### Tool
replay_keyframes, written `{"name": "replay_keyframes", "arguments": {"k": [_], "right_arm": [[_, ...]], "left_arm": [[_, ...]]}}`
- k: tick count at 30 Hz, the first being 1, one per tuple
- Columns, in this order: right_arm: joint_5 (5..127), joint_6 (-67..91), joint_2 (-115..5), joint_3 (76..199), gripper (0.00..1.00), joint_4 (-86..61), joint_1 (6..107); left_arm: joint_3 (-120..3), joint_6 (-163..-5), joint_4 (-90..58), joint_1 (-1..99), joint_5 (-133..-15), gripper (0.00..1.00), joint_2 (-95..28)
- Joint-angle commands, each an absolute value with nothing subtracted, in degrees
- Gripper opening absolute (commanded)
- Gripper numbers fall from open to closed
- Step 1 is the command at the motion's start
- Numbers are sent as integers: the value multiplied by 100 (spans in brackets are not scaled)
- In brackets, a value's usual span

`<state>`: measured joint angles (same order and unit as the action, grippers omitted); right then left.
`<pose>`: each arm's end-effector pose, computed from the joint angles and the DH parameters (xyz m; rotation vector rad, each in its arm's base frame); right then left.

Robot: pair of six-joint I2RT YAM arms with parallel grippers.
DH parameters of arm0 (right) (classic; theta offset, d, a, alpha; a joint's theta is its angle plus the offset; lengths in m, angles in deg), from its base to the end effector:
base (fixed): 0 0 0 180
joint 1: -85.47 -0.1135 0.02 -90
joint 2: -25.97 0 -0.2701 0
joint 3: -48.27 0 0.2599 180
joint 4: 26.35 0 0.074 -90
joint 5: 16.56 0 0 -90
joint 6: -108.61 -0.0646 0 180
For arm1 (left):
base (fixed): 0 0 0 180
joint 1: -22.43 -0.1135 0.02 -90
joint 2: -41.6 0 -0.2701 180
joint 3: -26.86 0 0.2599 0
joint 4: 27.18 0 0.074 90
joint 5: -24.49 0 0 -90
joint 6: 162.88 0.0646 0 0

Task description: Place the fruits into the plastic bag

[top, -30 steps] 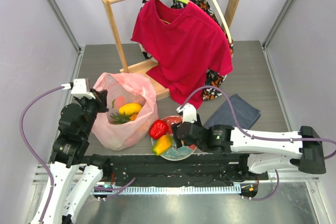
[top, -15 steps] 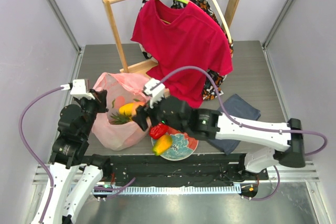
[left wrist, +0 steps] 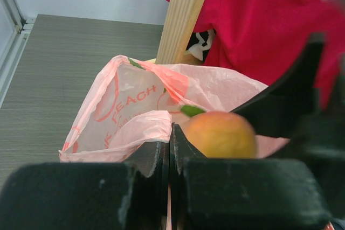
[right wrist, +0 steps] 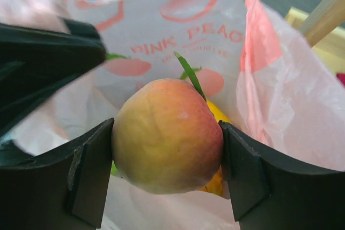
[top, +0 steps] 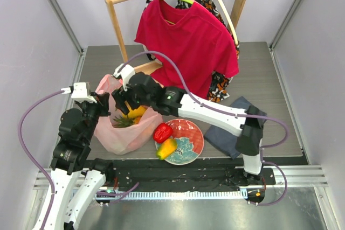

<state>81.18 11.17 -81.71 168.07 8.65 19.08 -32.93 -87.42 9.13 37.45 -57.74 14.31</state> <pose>0.2015 0.4393 0.3718 -0.9209 1.8149 0.7001 0.1344 -0.0270 0.3678 -0.0974 1.6414 -0.2839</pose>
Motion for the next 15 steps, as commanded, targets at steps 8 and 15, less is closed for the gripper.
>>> {"name": "replay_keyframes", "arguments": {"k": [8, 15], "right_arm": [[8503, 1193, -8636, 16946, 48, 1794, 1929], [8320, 1132, -8741, 16753, 51, 1820, 1964]], "left_arm": [[-3281, -8711, 674, 3737, -5707, 0, 1479], [-3281, -8711, 674, 3746, -5725, 0, 1462]]}}
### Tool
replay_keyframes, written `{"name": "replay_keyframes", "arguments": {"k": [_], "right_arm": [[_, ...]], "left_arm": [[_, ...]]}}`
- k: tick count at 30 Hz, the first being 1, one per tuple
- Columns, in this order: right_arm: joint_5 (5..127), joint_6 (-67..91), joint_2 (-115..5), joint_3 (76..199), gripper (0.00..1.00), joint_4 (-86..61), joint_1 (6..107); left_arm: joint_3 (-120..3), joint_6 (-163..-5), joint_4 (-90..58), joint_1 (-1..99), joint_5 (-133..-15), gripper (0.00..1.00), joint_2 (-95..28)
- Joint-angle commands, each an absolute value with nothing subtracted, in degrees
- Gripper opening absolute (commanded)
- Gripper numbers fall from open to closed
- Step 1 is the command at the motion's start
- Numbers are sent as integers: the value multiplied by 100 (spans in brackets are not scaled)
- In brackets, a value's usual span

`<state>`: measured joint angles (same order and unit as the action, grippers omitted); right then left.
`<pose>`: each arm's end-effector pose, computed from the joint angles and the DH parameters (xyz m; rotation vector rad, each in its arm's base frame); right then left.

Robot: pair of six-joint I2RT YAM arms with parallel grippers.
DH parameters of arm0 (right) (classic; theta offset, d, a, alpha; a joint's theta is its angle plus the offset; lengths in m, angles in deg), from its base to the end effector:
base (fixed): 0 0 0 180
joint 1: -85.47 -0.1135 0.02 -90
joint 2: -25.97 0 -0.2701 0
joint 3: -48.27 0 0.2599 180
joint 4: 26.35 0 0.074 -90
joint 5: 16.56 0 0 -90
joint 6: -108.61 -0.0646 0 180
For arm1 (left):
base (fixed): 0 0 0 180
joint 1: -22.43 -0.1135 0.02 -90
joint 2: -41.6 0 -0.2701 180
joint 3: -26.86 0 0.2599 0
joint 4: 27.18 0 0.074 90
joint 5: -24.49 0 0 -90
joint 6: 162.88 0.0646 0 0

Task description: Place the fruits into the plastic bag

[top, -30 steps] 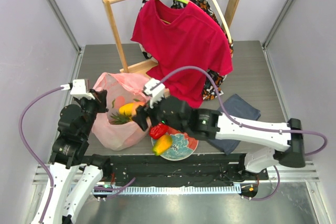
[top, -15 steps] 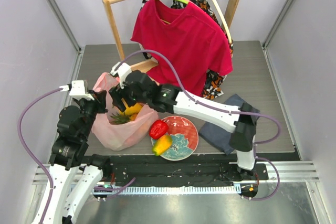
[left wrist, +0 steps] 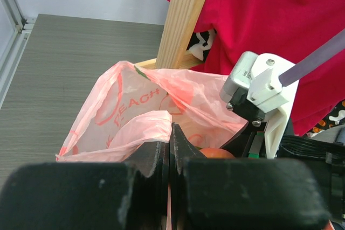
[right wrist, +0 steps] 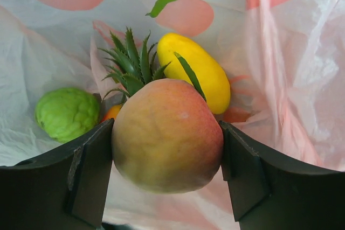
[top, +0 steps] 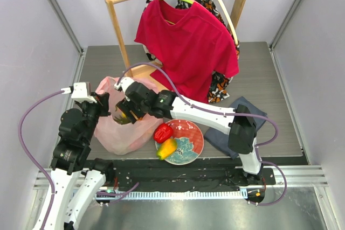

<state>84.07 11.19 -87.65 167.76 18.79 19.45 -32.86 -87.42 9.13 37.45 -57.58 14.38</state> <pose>0.2113 0.4458 0.3005 -1.0302 2.0417 0.4772 0.1343 -0.0268 0.3675 -0.0995 1.6411 -0.2816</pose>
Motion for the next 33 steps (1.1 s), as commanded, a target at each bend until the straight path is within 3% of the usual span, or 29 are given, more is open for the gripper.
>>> {"name": "replay_keyframes", "arguments": {"k": [1, 8, 14, 22, 33], "right_arm": [[8267, 1114, -8819, 16779, 52, 1803, 1946], [7994, 1018, -9171, 16919, 77, 1776, 1823], [7942, 1017, -9224, 16911, 89, 1811, 1814], [7976, 1053, -9119, 16893, 99, 1759, 1814], [7634, 904, -8355, 16208, 100, 776, 1823]], "left_arm": [[-3281, -8711, 674, 3746, -5733, 0, 1453], [-3281, -8711, 674, 3746, -5751, 0, 1462], [-3290, -8711, 674, 3746, -5786, 0, 1435], [-3290, -8711, 674, 3737, -5821, 0, 1444], [-3272, -8711, 639, 3746, -5883, 0, 1506]]}}
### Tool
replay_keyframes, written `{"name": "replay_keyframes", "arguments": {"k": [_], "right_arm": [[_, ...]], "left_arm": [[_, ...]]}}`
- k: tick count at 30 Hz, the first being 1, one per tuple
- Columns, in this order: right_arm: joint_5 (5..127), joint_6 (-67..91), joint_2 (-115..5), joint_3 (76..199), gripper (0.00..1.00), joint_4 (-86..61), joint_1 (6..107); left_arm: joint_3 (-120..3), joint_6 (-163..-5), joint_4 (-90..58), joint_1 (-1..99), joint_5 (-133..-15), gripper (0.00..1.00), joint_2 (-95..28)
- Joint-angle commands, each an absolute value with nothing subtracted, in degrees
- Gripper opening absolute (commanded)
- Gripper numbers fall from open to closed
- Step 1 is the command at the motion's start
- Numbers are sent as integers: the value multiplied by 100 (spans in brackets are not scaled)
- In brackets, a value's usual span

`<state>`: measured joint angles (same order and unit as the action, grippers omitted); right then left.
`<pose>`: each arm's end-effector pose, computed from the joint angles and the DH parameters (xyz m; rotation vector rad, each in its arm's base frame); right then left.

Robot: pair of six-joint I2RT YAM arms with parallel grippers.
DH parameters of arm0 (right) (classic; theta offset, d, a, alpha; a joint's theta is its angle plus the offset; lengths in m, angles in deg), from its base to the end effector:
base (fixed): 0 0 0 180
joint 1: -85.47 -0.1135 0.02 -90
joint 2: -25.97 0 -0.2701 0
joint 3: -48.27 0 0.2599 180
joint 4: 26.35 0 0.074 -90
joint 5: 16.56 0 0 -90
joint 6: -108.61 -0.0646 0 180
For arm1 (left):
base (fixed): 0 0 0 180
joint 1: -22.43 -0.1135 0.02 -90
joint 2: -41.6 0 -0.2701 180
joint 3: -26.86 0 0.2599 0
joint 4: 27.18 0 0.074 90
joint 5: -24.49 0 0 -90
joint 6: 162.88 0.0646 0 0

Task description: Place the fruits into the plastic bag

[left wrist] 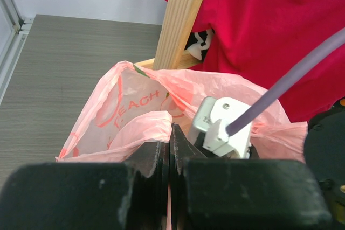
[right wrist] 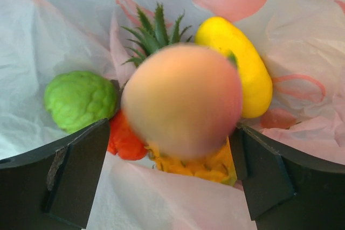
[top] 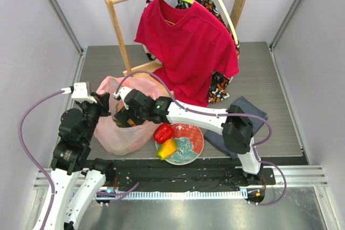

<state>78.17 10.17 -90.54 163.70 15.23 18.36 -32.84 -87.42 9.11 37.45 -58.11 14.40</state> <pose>0.2002 0.4606 0.2565 -1.1292 2.0973 0.5617 0.1342 -0.0274 0.3675 -0.0925 1.6416 -0.2893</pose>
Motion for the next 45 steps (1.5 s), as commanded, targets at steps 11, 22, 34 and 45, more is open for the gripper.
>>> {"name": "replay_keyframes", "arguments": {"k": [11, 22, 34, 45], "right_arm": [[7414, 754, -7344, 14872, 100, -886, 1770], [6035, 701, -7633, 15074, 99, -1511, 1674], [5504, 815, -6966, 14555, 98, -1652, 1261], [7948, 842, -5623, 13537, 96, -1159, 1006]], "left_arm": [[-3272, -8711, 648, 3746, -5830, 0, 1523], [-3272, -8703, 656, 3746, -5813, 0, 1506], [-3272, -8711, 665, 3737, -5813, 0, 1506], [-3281, -8711, 674, 3737, -5813, 0, 1470]]}}
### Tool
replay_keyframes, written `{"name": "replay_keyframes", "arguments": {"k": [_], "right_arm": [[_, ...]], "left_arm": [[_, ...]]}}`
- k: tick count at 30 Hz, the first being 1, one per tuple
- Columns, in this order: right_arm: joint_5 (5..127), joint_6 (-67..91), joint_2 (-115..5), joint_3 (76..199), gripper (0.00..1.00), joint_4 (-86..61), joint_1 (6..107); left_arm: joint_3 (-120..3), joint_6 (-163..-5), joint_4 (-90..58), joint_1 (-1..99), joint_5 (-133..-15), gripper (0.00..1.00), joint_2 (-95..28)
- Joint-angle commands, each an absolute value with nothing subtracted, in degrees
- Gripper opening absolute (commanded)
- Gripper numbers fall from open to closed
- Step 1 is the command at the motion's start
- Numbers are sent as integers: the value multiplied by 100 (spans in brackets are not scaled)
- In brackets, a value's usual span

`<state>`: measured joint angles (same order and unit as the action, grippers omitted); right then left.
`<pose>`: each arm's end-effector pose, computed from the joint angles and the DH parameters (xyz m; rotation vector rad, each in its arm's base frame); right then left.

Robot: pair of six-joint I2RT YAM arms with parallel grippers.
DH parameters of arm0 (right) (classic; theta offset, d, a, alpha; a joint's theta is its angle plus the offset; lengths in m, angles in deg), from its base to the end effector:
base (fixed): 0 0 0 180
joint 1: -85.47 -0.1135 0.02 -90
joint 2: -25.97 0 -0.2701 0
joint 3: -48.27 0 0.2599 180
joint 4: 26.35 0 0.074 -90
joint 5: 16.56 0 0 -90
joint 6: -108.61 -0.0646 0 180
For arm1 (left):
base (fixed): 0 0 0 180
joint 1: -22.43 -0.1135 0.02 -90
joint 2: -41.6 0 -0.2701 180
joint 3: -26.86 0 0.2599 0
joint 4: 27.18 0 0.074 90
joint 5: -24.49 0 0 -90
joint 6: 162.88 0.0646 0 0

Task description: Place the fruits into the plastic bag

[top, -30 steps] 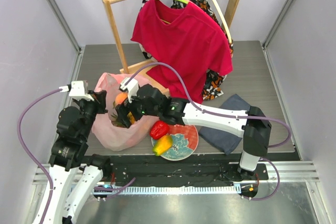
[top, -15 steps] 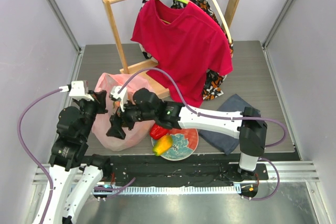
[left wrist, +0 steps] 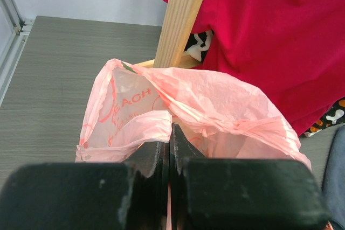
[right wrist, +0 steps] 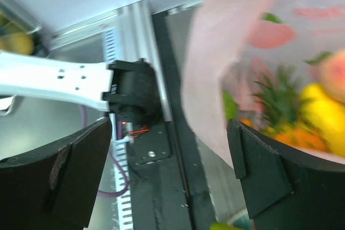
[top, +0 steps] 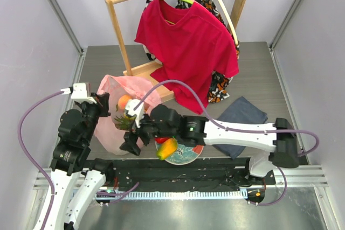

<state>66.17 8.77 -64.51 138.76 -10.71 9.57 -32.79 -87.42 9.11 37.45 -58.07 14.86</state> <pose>0.0932 0.4046 0.3464 -1.1734 1.6276 1.1277 0.1324 -0.0269 0.3681 -0.0933 1.6345 -0.2902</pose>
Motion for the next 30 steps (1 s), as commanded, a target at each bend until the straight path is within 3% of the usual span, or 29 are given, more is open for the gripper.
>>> {"name": "replay_keyframes", "arguments": {"k": [1, 9, 17, 23, 30], "right_arm": [[8124, 772, -5447, 13292, 96, -1185, 1006], [10952, -335, -4329, 12051, 96, -642, 1014], [10341, -1364, -4714, 11321, 97, -78, 1015], [9744, -1865, -4918, 10952, 98, -587, 1006], [9698, -1997, -5506, 11118, 98, -388, 848]], "left_arm": [[-3281, -8711, 674, 3746, -5804, 0, 1462], [-3298, -8703, 709, 3746, -5777, 0, 1418], [-3299, -8703, 727, 3746, -5760, 0, 1391], [-3299, -8703, 718, 3746, -5769, 0, 1374], [-3298, -8711, 718, 3737, -5804, 0, 1391]]}}
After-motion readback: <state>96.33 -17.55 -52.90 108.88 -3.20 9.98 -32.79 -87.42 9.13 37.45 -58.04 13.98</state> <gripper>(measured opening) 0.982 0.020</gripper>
